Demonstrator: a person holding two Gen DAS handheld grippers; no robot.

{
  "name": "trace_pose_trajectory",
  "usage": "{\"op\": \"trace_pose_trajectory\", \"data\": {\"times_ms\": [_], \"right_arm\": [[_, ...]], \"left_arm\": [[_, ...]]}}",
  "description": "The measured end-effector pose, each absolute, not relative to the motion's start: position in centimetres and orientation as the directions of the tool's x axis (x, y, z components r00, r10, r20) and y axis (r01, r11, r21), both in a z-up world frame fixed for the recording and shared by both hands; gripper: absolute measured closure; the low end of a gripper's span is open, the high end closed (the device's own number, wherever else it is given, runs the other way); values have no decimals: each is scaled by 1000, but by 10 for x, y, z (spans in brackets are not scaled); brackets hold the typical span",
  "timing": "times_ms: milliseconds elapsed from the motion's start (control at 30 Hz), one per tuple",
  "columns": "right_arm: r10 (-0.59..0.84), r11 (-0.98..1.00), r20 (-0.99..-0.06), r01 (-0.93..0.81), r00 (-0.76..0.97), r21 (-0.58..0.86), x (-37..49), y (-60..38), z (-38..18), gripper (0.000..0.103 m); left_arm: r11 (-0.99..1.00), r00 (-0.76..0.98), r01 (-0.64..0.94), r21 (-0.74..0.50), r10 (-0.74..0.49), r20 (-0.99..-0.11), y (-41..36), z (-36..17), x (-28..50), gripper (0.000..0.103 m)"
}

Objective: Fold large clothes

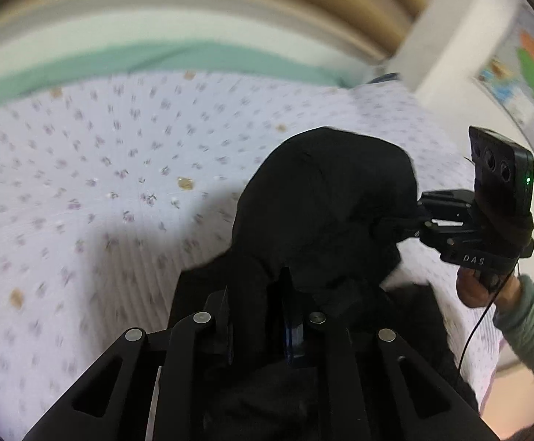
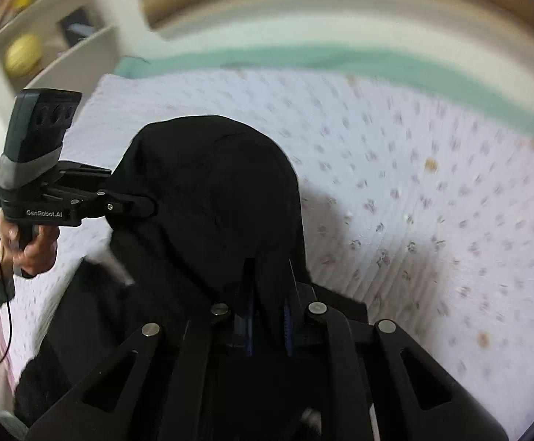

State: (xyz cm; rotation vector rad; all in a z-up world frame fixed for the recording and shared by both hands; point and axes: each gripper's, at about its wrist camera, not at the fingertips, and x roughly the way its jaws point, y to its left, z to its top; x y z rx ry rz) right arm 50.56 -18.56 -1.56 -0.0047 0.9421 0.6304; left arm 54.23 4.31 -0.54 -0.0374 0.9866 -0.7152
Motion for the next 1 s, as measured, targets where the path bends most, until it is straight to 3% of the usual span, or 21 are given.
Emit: {"op": "trace_pose_trajectory", "data": {"times_ms": [267, 367, 533, 600, 667, 767, 867, 933, 1000], "right_arm": [[483, 825, -715, -537, 506, 177, 338, -180, 49, 88], [467, 829, -735, -532, 491, 172, 291, -173, 35, 88], [389, 846, -810, -518, 439, 126, 233, -153, -20, 86], [349, 857, -848, -502, 399, 116, 219, -150, -44, 80], [326, 869, -874, -478, 361, 127, 208, -154, -61, 80], [339, 885, -891, -423, 304, 192, 196, -172, -69, 79], [380, 897, -873, -352, 307, 267, 188, -194, -49, 79], [455, 880, -821, -314, 344, 356, 197, -205, -17, 71], [494, 867, -762, -302, 418, 396, 213, -203, 14, 54]], "left_arm": [[781, 404, 563, -270, -545, -735, 53, 45, 384, 82], [795, 400, 553, -250, -517, -757, 58, 36, 340, 79], [850, 350, 475, -229, -420, -837, 61, -23, 290, 73], [880, 333, 439, -184, -349, -876, 64, -51, 280, 59], [904, 285, 397, -161, -288, -914, 71, -78, 272, 57], [912, 279, 351, -212, -317, -906, 94, -86, 254, 57], [910, 299, 304, -281, -371, -879, 119, -56, 246, 57], [890, 351, 310, -333, -433, -830, 130, -19, 247, 57], [860, 406, 339, -381, -499, -765, 130, 20, 258, 57]]}}
